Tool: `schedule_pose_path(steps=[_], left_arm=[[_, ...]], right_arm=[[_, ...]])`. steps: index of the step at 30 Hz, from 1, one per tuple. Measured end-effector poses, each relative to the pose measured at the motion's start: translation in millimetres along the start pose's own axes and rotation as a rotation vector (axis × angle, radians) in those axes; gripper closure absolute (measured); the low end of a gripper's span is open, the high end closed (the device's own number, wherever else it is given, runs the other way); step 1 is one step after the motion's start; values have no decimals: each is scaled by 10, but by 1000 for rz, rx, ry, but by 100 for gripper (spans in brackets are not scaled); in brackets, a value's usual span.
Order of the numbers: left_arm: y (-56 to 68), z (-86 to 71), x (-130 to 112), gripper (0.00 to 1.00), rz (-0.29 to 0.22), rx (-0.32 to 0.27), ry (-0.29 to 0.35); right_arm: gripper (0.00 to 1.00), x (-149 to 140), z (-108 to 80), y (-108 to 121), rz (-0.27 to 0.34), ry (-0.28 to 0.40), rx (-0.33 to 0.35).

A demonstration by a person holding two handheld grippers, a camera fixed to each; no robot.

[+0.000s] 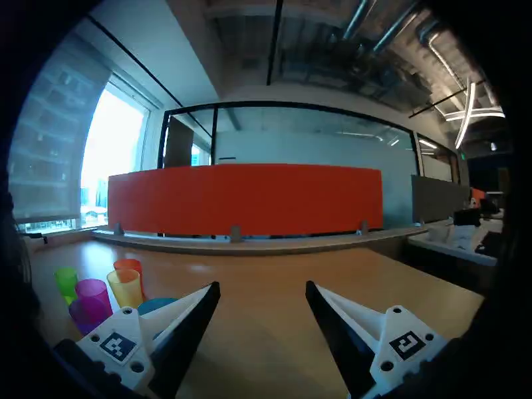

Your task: Pour water

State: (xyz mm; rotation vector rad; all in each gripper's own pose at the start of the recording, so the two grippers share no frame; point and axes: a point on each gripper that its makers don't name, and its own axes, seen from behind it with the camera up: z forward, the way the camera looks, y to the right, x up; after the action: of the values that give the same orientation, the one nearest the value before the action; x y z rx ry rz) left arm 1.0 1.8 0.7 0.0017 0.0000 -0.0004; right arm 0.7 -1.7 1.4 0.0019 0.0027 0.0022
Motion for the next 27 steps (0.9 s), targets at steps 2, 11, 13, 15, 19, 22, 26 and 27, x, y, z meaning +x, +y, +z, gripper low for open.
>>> schedule_pose_path(steps=[2, 11, 13, 15, 19, 22, 26, 27], left_arm=[[0, 1, -1, 10, 0, 0, 0], [-3, 0, 2, 10, 0, 0, 0], [-2, 0, 2, 10, 0, 0, 0], [-2, 0, 2, 10, 0, 0, 0], [-3, -1, 2, 10, 0, 0, 0], [-2, 0, 3, 10, 0, 0, 0], [-4, 2, 2, 10, 0, 0, 0], [-5, 3, 2, 10, 0, 0, 0]], right_arm=[[0, 6, -1, -13, -5, -1, 1], [0, 15, -22, -23, -5, -1, 5], [0, 12, -23, -24, -4, -1, 5], [0, 10, -22, -23, -4, -1, 5], [0, 8, -16, -23, -4, -2, 7], [0, 6, -14, -23, -3, -3, 7], [0, 4, -15, -23, -3, -4, 7], [0, 4, -15, -23, -3, -4, 7]])
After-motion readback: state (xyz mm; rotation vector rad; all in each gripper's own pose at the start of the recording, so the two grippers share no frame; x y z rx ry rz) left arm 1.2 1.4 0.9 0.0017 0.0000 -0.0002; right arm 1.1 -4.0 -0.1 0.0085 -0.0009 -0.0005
